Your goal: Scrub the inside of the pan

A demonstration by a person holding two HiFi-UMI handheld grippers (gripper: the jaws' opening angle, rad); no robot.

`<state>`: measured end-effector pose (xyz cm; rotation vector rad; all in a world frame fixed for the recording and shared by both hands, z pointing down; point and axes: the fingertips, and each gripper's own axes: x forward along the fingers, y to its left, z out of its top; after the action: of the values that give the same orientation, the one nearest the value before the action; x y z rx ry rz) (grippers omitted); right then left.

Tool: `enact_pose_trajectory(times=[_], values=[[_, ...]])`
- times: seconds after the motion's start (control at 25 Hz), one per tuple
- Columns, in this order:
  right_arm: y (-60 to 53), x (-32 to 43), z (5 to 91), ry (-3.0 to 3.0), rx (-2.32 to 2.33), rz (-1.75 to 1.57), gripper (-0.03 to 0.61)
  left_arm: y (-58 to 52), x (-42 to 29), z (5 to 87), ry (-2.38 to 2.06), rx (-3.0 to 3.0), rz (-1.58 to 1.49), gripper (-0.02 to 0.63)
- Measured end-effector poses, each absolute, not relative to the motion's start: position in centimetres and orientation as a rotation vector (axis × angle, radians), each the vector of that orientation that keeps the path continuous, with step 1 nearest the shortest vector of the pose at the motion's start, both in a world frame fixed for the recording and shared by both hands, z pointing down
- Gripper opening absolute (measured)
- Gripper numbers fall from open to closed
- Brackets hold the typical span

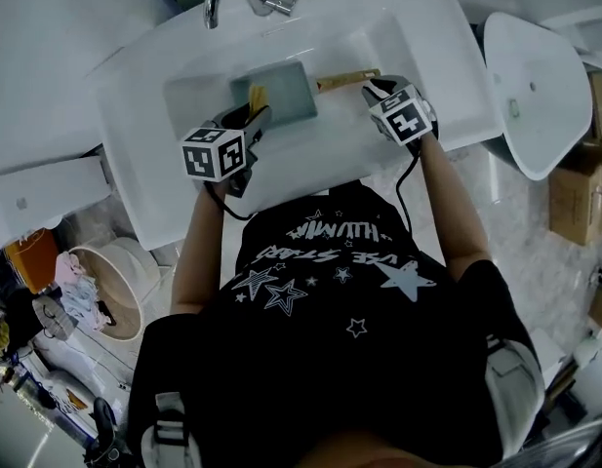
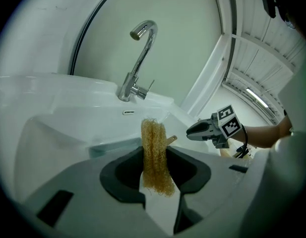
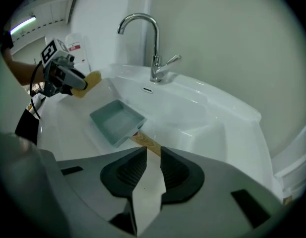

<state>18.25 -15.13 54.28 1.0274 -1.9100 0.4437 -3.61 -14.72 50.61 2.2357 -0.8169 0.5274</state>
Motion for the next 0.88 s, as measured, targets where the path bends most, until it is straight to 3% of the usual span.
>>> enact_pose_trajectory(times=[0.2, 0.88], values=[[-16.3, 18.6, 57.5, -1.863, 0.841, 0.362, 0.166, -15.2, -3.3, 52.2, -0.859, 2.165, 0.558, 0.135], [-18.6, 18.5, 62.6, -1.751, 0.527, 0.166, 0.209, -17.8, -1.3, 57.0, -0.832, 2.055, 0.693, 0.135]])
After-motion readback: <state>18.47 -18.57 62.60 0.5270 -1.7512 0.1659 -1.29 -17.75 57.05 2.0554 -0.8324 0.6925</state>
